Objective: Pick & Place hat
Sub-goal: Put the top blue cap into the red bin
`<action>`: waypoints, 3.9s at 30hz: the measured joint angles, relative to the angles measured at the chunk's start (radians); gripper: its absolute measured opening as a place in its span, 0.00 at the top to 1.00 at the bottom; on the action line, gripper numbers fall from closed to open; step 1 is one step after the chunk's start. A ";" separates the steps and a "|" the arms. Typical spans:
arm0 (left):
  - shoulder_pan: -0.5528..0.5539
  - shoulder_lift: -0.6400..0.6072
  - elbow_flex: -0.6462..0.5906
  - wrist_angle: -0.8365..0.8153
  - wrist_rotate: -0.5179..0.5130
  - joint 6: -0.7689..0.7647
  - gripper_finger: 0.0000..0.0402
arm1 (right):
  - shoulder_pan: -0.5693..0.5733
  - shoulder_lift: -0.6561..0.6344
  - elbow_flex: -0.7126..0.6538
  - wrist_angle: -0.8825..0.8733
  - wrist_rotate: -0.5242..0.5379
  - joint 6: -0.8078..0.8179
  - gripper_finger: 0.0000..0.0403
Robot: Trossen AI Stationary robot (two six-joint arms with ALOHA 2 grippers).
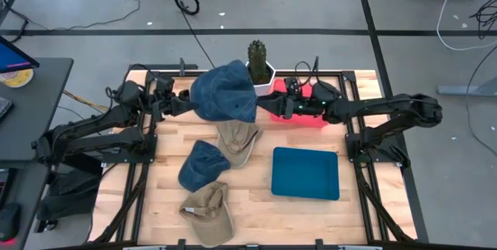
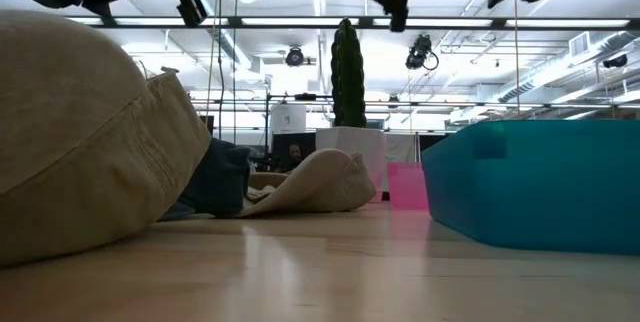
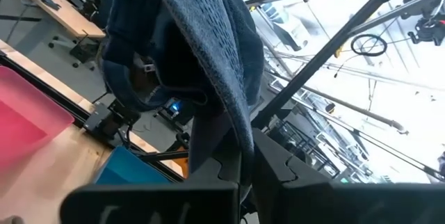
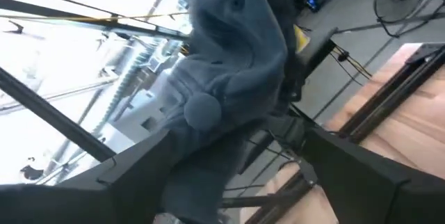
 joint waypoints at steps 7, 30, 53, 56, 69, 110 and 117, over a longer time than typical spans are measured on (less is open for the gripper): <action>-0.041 0.000 0.000 -0.006 -0.005 0.003 0.97 | 0.000 0.091 0.000 0.314 -0.034 0.021 0.16; -0.043 0.064 -0.002 -0.062 -0.011 0.034 0.97 | 0.002 0.106 0.000 0.419 -0.158 0.070 0.16; -0.043 0.073 -0.002 -0.062 -0.027 0.075 0.97 | 0.005 0.103 0.001 0.435 -0.225 0.018 0.50; -0.043 0.073 -0.002 -0.063 -0.036 0.076 0.97 | 0.004 0.104 0.003 0.430 -0.225 0.042 0.53; -0.043 0.073 -0.001 -0.073 -0.039 0.078 0.97 | 0.005 0.104 0.160 0.116 -0.288 -0.031 0.51; -0.043 0.072 0.000 -0.291 -0.063 0.151 0.60 | 0.004 0.018 0.185 0.055 -0.304 0.019 1.00; -0.043 0.072 0.000 -0.302 -0.073 0.181 0.54 | -0.010 -0.149 0.185 -0.208 -0.314 -0.020 1.00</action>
